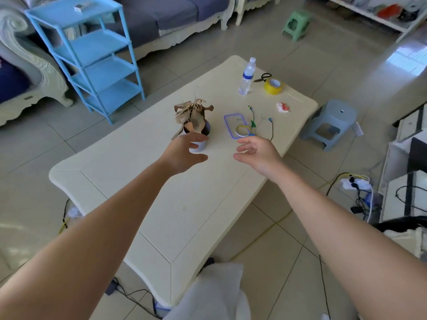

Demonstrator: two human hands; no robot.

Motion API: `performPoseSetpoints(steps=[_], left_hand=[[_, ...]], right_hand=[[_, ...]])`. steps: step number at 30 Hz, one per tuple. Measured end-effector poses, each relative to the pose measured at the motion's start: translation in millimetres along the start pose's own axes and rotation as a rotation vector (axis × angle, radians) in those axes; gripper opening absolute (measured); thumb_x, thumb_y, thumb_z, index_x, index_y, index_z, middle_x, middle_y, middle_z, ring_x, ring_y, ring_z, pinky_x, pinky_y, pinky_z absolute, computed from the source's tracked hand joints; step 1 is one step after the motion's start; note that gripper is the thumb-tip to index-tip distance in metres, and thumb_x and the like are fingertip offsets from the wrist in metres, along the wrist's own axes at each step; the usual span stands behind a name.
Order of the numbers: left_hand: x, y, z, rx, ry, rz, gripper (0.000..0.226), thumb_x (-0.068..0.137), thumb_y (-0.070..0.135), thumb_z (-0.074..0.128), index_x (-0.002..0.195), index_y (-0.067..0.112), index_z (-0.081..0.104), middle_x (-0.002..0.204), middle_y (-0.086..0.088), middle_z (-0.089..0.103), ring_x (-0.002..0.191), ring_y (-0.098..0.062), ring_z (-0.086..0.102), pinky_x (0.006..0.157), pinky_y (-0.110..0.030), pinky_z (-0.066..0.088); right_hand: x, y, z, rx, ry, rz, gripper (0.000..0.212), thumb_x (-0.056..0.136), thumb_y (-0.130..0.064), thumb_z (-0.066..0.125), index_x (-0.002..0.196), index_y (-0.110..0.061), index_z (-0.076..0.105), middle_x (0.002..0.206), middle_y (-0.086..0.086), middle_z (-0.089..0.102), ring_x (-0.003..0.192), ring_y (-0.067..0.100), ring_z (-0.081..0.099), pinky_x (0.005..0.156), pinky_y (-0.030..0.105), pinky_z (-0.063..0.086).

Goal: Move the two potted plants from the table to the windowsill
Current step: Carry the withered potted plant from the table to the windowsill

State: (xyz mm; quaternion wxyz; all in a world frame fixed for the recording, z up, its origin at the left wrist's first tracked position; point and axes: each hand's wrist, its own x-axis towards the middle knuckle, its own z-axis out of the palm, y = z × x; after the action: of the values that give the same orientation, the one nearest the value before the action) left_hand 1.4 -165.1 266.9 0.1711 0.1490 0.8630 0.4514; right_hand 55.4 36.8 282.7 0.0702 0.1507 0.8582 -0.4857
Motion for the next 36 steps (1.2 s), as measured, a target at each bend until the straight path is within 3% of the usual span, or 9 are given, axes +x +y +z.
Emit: performPoseSetpoints(steps=[8, 13, 16, 20, 27, 30, 36], left_hand=[[50.7, -27.3, 14.9, 0.051, 0.029, -0.1, 0.05, 0.078, 0.012, 0.071, 0.125, 0.017, 0.055, 0.131, -0.003, 0.056, 0.114, -0.022, 0.056, 0.096, -0.037, 0.048], [80.1, -65.3, 32.6, 0.045, 0.046, -0.192, 0.048, 0.078, 0.012, 0.07, 0.123, 0.018, 0.056, 0.131, 0.0, 0.057, 0.114, -0.021, 0.057, 0.095, -0.035, 0.048], [103.1, -87.2, 46.4, 0.046, 0.08, -0.218, 0.046, 0.078, 0.012, 0.07, 0.121, 0.018, 0.057, 0.129, 0.0, 0.058, 0.115, -0.02, 0.057, 0.093, -0.033, 0.049], [134.6, -116.8, 61.5, 0.054, 0.119, -0.235, 0.047, 0.078, 0.013, 0.07, 0.122, 0.017, 0.055, 0.131, -0.001, 0.056, 0.117, -0.02, 0.056, 0.093, -0.033, 0.049], [180.1, -180.2, 95.0, 0.054, 0.257, -0.317, 0.074, 0.074, 0.015, 0.074, 0.137, 0.009, 0.035, 0.144, -0.008, 0.042, 0.124, -0.024, 0.049, 0.097, -0.035, 0.046], [197.8, -206.9, 106.4, 0.026, 0.276, -0.352, 0.084, 0.073, 0.015, 0.075, 0.141, 0.01, 0.026, 0.148, -0.009, 0.036, 0.13, -0.024, 0.044, 0.097, -0.034, 0.044], [232.7, -244.5, 123.2, -0.021, 0.278, -0.392, 0.09, 0.073, 0.018, 0.076, 0.144, 0.013, 0.021, 0.152, -0.006, 0.031, 0.136, -0.023, 0.037, 0.098, -0.03, 0.04]], right_hand=[[82.1, 25.4, 2.6, -0.034, -0.114, -0.015, 0.043, 0.08, -0.012, 0.07, 0.121, -0.01, 0.059, 0.111, 0.006, 0.065, 0.09, 0.016, 0.058, 0.081, 0.028, 0.047], [134.3, 53.2, 18.6, -0.06, -0.169, -0.035, 0.037, 0.079, -0.01, 0.068, 0.116, -0.01, 0.062, 0.114, 0.0, 0.065, 0.089, 0.013, 0.06, 0.066, 0.007, 0.044], [168.6, 76.2, 31.5, -0.045, -0.201, -0.042, 0.038, 0.078, -0.01, 0.069, 0.115, -0.013, 0.063, 0.124, 0.001, 0.064, 0.093, 0.013, 0.061, 0.081, 0.023, 0.047], [207.8, 103.8, 48.3, -0.058, -0.231, -0.064, 0.041, 0.078, -0.01, 0.069, 0.118, -0.011, 0.062, 0.124, 0.004, 0.064, 0.096, 0.014, 0.061, 0.093, 0.031, 0.048], [279.3, 161.7, 89.6, -0.044, -0.22, -0.069, 0.044, 0.076, -0.009, 0.071, 0.119, -0.01, 0.06, 0.124, 0.008, 0.064, 0.101, 0.019, 0.062, 0.081, 0.029, 0.047], [310.6, 183.0, 106.9, -0.049, -0.219, -0.062, 0.055, 0.073, -0.009, 0.074, 0.125, -0.008, 0.057, 0.13, 0.011, 0.061, 0.113, 0.025, 0.06, 0.08, 0.029, 0.046], [355.3, 215.3, 134.6, -0.058, -0.235, -0.061, 0.093, 0.065, -0.02, 0.083, 0.144, -0.017, 0.034, 0.146, 0.009, 0.045, 0.133, 0.024, 0.044, 0.097, 0.029, 0.039]])
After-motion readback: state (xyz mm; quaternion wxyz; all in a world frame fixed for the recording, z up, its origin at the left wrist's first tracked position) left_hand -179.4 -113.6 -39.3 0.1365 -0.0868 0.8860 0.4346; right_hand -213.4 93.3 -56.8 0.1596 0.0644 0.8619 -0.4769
